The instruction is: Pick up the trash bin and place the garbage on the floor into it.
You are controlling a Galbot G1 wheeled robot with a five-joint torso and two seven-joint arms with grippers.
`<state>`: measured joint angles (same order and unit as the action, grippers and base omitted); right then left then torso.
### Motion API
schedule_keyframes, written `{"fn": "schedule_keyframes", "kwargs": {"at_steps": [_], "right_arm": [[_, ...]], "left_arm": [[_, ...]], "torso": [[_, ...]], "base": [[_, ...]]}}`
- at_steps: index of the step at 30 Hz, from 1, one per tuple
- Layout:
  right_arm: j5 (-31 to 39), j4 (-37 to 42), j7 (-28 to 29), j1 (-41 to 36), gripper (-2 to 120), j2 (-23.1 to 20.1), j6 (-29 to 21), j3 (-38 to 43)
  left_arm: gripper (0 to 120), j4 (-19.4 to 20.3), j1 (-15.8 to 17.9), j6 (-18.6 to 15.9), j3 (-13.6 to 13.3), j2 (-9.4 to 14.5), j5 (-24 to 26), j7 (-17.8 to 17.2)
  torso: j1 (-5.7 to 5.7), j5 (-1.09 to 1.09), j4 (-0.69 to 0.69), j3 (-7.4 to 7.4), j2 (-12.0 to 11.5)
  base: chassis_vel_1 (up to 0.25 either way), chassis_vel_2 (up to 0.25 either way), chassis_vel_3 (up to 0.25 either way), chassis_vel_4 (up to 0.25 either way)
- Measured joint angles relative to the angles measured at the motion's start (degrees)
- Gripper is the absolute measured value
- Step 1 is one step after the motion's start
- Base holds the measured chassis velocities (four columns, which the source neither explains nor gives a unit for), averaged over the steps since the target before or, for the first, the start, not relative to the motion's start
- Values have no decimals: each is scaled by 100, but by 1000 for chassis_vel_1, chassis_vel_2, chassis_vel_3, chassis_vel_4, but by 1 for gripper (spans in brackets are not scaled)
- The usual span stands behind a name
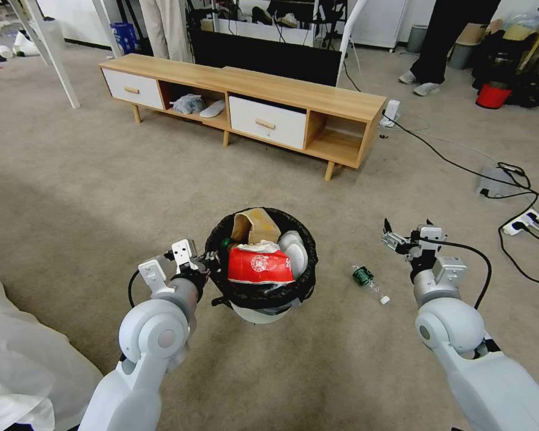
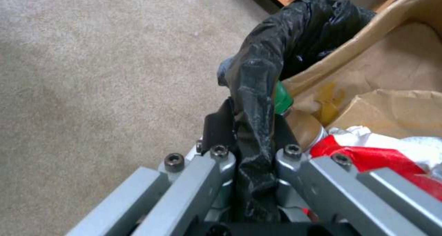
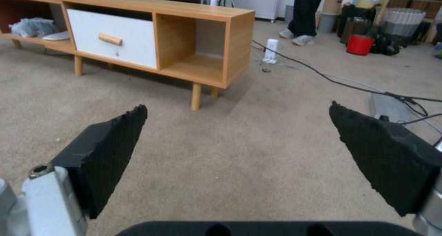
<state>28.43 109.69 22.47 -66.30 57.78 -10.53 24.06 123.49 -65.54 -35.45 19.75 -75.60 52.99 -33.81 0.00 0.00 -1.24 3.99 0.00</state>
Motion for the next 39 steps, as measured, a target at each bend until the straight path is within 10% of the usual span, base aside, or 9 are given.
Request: {"fn": "schedule_keyframes", "kwargs": {"at_steps": [39], "right_arm": [[-50,-134,-101,53,100,6,134,-70]], "left_arm": [[4,-89,38,6,-14,-27,2,6]], "torso": [[0,0,-1,0,0]], "base": [[-24,-25,21,24]]}}
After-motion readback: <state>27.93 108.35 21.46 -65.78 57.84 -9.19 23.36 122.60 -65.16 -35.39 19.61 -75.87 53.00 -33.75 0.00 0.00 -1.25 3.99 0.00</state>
